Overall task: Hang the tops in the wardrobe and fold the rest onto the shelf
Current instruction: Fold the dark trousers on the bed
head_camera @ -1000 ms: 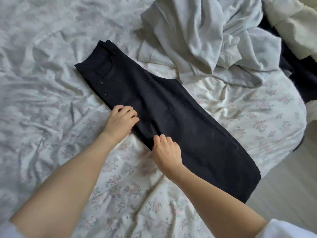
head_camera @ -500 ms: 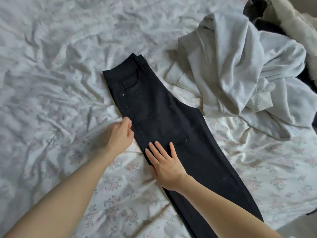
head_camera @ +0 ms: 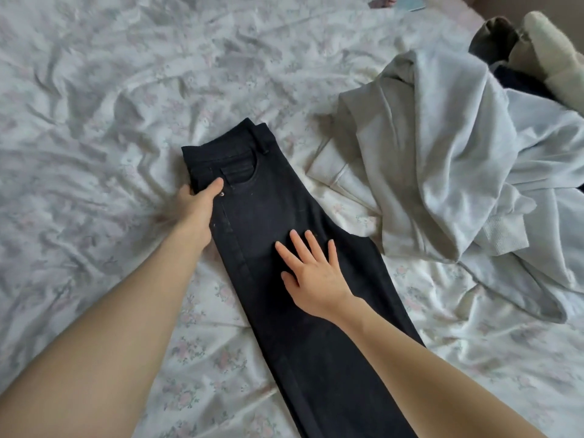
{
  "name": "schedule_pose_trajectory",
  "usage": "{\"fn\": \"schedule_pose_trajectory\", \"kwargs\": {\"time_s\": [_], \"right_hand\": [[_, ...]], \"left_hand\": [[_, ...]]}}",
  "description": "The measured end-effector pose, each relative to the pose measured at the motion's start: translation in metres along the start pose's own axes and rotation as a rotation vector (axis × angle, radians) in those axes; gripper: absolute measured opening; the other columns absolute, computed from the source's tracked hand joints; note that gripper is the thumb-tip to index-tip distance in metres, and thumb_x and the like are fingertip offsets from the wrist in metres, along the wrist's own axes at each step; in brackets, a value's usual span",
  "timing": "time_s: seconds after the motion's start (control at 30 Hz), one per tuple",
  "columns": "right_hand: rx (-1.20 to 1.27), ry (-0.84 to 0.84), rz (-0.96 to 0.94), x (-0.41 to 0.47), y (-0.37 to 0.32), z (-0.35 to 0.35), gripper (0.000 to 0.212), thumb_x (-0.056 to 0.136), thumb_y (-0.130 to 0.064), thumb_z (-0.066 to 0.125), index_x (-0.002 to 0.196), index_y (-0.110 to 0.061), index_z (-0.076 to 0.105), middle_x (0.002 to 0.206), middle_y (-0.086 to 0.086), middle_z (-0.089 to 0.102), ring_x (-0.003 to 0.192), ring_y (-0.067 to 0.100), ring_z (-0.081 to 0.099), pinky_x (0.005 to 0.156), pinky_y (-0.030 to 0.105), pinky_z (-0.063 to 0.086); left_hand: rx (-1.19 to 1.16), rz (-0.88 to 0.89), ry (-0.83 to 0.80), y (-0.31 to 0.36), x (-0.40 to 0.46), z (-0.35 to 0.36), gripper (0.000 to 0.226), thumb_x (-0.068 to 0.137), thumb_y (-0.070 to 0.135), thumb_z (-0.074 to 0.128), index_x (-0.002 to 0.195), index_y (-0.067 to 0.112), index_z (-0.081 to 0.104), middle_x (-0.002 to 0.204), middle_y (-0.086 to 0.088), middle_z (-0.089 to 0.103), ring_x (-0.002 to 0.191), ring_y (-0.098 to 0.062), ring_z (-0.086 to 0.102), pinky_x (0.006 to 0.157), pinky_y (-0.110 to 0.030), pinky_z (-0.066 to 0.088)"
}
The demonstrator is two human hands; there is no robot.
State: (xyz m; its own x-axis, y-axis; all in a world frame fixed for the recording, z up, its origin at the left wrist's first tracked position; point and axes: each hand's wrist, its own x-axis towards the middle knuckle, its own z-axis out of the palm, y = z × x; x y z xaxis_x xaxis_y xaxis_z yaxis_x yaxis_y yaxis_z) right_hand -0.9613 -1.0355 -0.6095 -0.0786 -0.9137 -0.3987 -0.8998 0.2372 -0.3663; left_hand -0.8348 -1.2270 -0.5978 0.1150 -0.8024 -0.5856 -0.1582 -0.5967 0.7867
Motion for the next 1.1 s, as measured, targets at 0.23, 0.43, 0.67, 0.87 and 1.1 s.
{"fn": "schedule_pose_trajectory", "kwargs": {"time_s": [0.23,0.43,0.67,0.87,1.1], "right_hand": [[0.786,0.248,0.227,-0.009,-0.005,-0.042,0.045,0.101,-0.029,0.035,0.146,-0.023,0.032,0.15,-0.005,0.034,0.138,0.008,0.03,0.112,0.023,0.023],[1.911,0.345,0.482,-0.039,0.018,-0.097,0.05,0.099,-0.05,0.031,0.133,-0.017,0.046,0.113,0.007,0.065,0.104,0.025,0.062,0.089,0.042,0.05],[1.919,0.221,0.48,-0.125,0.052,-0.094,0.058,0.082,-0.064,0.048,0.122,-0.024,0.06,0.111,0.007,0.07,0.098,0.026,0.068,0.066,0.036,0.056],[1.472,0.219,0.712,-0.152,0.043,-0.037,0.033,0.086,-0.022,0.067,0.116,-0.016,0.057,0.106,0.008,0.069,0.093,0.024,0.069,0.083,0.045,0.056],[1.089,0.283,0.709,-0.155,0.033,-0.016,0.031,0.084,-0.025,0.063,0.113,-0.024,0.053,0.102,-0.004,0.062,0.092,0.016,0.063,0.084,0.036,0.053]], "left_hand": [[0.371,0.551,-0.123,0.023,-0.041,-0.001,0.011,0.09,0.019,0.061,0.08,0.02,0.062,0.09,0.003,0.063,0.079,-0.01,0.056,0.064,-0.015,0.043],[0.739,1.197,-0.282,0.007,-0.101,-0.021,0.013,0.083,0.001,0.059,0.077,-0.004,0.068,0.09,-0.013,0.066,0.08,-0.02,0.054,0.067,-0.026,0.046],[1.022,1.535,-0.665,-0.059,-0.17,-0.027,0.039,0.066,-0.012,0.069,0.09,0.017,0.078,0.101,-0.003,0.073,0.089,-0.029,0.069,0.068,-0.038,0.058],[1.186,1.454,-0.68,-0.099,-0.178,-0.042,0.065,0.038,-0.023,0.078,0.089,0.017,0.078,0.106,-0.009,0.071,0.095,-0.033,0.069,0.083,-0.054,0.052],[1.132,1.019,-0.572,-0.118,-0.18,-0.064,0.038,0.068,-0.016,0.064,0.098,0.005,0.075,0.132,-0.022,0.053,0.124,-0.04,0.05,0.104,-0.056,0.037]]}}
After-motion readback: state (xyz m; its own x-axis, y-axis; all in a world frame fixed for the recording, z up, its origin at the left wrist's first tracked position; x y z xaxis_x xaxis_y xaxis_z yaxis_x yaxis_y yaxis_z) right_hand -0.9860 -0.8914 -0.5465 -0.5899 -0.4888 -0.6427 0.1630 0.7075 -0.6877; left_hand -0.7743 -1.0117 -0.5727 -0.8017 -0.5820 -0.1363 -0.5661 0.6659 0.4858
